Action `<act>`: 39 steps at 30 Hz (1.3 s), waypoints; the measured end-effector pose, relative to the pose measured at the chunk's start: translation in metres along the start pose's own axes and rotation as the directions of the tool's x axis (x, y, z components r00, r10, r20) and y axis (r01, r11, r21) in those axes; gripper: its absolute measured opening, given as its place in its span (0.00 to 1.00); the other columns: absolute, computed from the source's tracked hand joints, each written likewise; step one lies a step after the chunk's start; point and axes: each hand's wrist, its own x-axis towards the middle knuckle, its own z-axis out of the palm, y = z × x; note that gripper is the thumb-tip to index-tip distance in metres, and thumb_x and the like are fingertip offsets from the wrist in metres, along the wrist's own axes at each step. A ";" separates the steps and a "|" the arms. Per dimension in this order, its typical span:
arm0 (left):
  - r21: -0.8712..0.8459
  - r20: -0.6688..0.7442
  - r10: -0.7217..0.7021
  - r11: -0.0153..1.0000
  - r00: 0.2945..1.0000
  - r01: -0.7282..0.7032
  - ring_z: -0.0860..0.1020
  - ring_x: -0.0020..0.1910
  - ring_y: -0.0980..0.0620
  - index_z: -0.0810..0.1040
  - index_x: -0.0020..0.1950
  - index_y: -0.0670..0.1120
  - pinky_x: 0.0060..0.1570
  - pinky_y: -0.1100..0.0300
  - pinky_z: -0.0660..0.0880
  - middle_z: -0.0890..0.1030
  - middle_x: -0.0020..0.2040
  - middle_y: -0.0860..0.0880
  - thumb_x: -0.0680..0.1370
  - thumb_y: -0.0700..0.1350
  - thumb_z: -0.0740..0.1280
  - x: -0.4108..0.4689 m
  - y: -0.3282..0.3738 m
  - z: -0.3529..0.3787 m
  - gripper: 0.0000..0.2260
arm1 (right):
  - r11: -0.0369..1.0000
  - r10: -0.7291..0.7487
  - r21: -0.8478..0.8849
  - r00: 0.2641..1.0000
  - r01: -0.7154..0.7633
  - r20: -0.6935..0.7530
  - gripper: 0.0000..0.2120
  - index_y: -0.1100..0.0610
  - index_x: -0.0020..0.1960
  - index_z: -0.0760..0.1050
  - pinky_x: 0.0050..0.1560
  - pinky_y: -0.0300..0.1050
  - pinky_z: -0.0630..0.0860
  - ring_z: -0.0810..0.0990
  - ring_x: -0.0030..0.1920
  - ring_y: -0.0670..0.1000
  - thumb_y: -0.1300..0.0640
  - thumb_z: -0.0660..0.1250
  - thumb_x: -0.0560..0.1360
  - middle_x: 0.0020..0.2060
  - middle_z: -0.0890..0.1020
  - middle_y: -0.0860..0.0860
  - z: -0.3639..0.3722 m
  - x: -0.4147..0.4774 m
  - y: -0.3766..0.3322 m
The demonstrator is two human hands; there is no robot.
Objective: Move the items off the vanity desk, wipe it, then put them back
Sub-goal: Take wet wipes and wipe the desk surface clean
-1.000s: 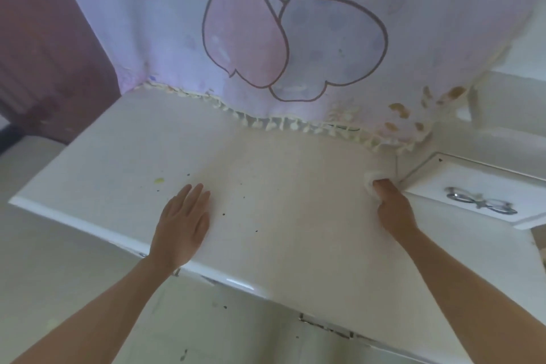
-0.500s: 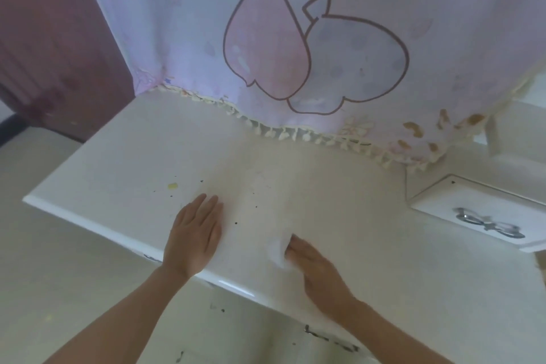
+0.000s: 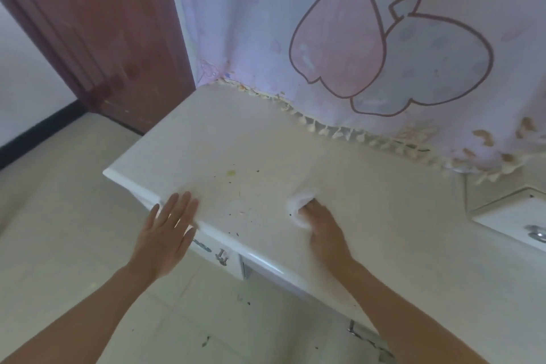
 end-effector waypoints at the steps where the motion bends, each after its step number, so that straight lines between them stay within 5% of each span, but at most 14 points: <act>1: 0.001 0.002 0.009 1.000 1.000 -0.009 0.40 0.74 0.57 0.46 0.75 0.49 0.70 0.57 0.43 0.45 0.76 0.52 0.81 0.54 0.39 0.001 0.000 0.002 0.24 | 0.996 -0.090 -0.002 0.996 0.090 0.023 0.33 0.63 0.54 0.77 0.62 0.41 0.65 0.71 0.57 0.53 0.76 0.54 0.52 0.55 0.80 0.60 0.007 -0.005 -0.013; 4: -0.008 0.028 -0.012 1.000 1.000 0.012 0.41 0.74 0.56 0.45 0.75 0.49 0.71 0.57 0.43 0.51 0.75 0.49 0.81 0.55 0.39 0.002 0.003 0.002 0.24 | 0.970 -0.243 0.063 0.961 0.236 0.132 0.33 0.57 0.56 0.74 0.54 0.41 0.74 0.73 0.56 0.52 0.75 0.55 0.54 0.57 0.79 0.54 0.020 -0.025 -0.048; 6: -0.010 0.064 -0.029 1.000 0.998 0.030 0.41 0.74 0.56 0.53 0.74 0.46 0.71 0.57 0.42 0.62 0.72 0.47 0.81 0.54 0.39 0.003 0.002 -0.002 0.24 | 0.950 -0.282 0.179 0.949 0.256 0.141 0.34 0.52 0.60 0.69 0.56 0.34 0.70 0.71 0.59 0.46 0.75 0.56 0.58 0.60 0.77 0.50 0.021 -0.042 -0.061; 9: 0.000 0.098 -0.033 0.999 0.995 0.033 0.40 0.74 0.55 0.60 0.71 0.43 0.70 0.55 0.44 0.69 0.69 0.44 0.81 0.54 0.39 0.005 0.001 -0.007 0.25 | 0.929 -0.016 0.369 1.000 0.007 0.023 0.28 0.50 0.67 0.68 0.67 0.28 0.54 0.64 0.65 0.35 0.67 0.53 0.70 0.65 0.67 0.43 0.001 -0.036 -0.054; 12: 0.007 0.080 -0.014 1.000 0.997 0.014 0.41 0.74 0.54 0.60 0.70 0.43 0.69 0.55 0.46 0.69 0.68 0.44 0.81 0.53 0.38 0.005 0.001 -0.006 0.25 | 0.924 0.296 0.276 0.952 -0.264 -0.080 0.25 0.63 0.67 0.68 0.66 0.30 0.53 0.66 0.69 0.53 0.73 0.51 0.72 0.68 0.65 0.55 -0.030 0.019 -0.014; 16: 0.017 0.056 0.005 1.000 0.998 -0.006 0.44 0.75 0.51 0.61 0.70 0.43 0.69 0.54 0.47 0.68 0.69 0.45 0.81 0.52 0.38 0.006 -0.002 -0.002 0.24 | 0.877 0.472 0.110 0.882 -0.468 -0.014 0.26 0.63 0.70 0.63 0.66 0.43 0.60 0.64 0.69 0.58 0.74 0.53 0.73 0.70 0.65 0.60 -0.043 0.078 0.030; 18: 0.030 0.070 0.012 0.999 0.997 -0.014 0.54 0.73 0.47 0.61 0.70 0.43 0.68 0.54 0.48 0.69 0.69 0.44 0.81 0.51 0.38 0.005 -0.002 -0.001 0.24 | 0.923 0.378 0.038 0.922 -0.382 0.077 0.25 0.62 0.69 0.64 0.64 0.43 0.62 0.65 0.68 0.58 0.74 0.53 0.74 0.69 0.66 0.60 -0.024 0.076 0.017; 21: 0.019 0.116 0.001 1.000 0.993 -0.004 0.61 0.68 0.47 0.62 0.69 0.43 0.68 0.54 0.48 0.70 0.68 0.43 0.81 0.51 0.38 0.004 -0.003 -0.002 0.23 | 0.999 -0.005 0.053 0.981 -0.005 0.194 0.30 0.59 0.68 0.67 0.65 0.44 0.65 0.67 0.68 0.58 0.77 0.53 0.69 0.68 0.68 0.60 0.016 0.032 -0.044; 24: 0.026 0.172 0.008 1.000 0.985 -0.013 0.65 0.66 0.48 0.63 0.68 0.44 0.67 0.53 0.48 0.74 0.65 0.45 0.81 0.51 0.37 0.006 -0.008 -0.014 0.24 | 0.901 -0.433 0.141 0.822 0.410 0.370 0.29 0.57 0.62 0.68 0.59 0.54 0.73 0.71 0.65 0.59 0.74 0.55 0.63 0.65 0.72 0.59 0.055 -0.029 -0.097; 26: 0.037 0.174 -0.010 0.999 0.985 0.004 0.72 0.63 0.47 0.64 0.67 0.43 0.66 0.52 0.52 0.76 0.64 0.45 0.81 0.51 0.37 0.008 -0.020 -0.018 0.24 | 0.839 -0.537 0.221 0.693 0.497 0.481 0.23 0.63 0.64 0.68 0.64 0.50 0.70 0.64 0.71 0.52 0.72 0.56 0.70 0.70 0.67 0.54 0.066 -0.053 -0.113; 28: 0.065 0.179 -0.103 0.994 0.978 0.093 0.73 0.63 0.45 0.64 0.67 0.41 0.63 0.48 0.58 0.75 0.64 0.43 0.81 0.52 0.37 0.016 -0.041 -0.021 0.25 | 0.835 -0.550 0.254 0.754 0.488 0.359 0.22 0.62 0.60 0.71 0.62 0.37 0.69 0.66 0.68 0.50 0.70 0.54 0.68 0.68 0.68 0.52 0.057 -0.054 -0.117; 30: 0.076 0.206 -0.179 0.983 0.962 0.166 0.67 0.68 0.45 0.61 0.71 0.41 0.65 0.44 0.61 0.69 0.69 0.43 0.81 0.53 0.39 0.026 -0.061 -0.027 0.26 | 0.872 -0.480 0.221 0.849 0.436 0.219 0.28 0.58 0.59 0.70 0.58 0.23 0.61 0.69 0.62 0.48 0.71 0.52 0.61 0.65 0.70 0.49 0.036 -0.035 -0.109; 34: 0.100 0.320 -0.220 0.975 0.922 0.198 0.42 0.74 0.52 0.37 0.73 0.47 0.72 0.50 0.43 0.41 0.75 0.50 0.81 0.54 0.43 0.032 -0.076 -0.023 0.25 | 0.990 -0.094 0.097 0.993 0.101 -0.076 0.34 0.63 0.60 0.72 0.64 0.21 0.51 0.70 0.64 0.55 0.78 0.53 0.56 0.61 0.75 0.59 -0.009 0.039 -0.045; 39: 0.088 0.318 -0.172 0.985 0.932 0.151 0.39 0.71 0.56 0.33 0.69 0.47 0.72 0.52 0.49 0.35 0.71 0.52 0.69 0.59 0.26 0.033 -0.078 -0.018 0.31 | 0.897 0.440 0.077 0.894 -0.435 -0.087 0.29 0.62 0.70 0.64 0.69 0.47 0.58 0.64 0.70 0.57 0.77 0.54 0.71 0.71 0.64 0.58 -0.043 0.098 0.041</act>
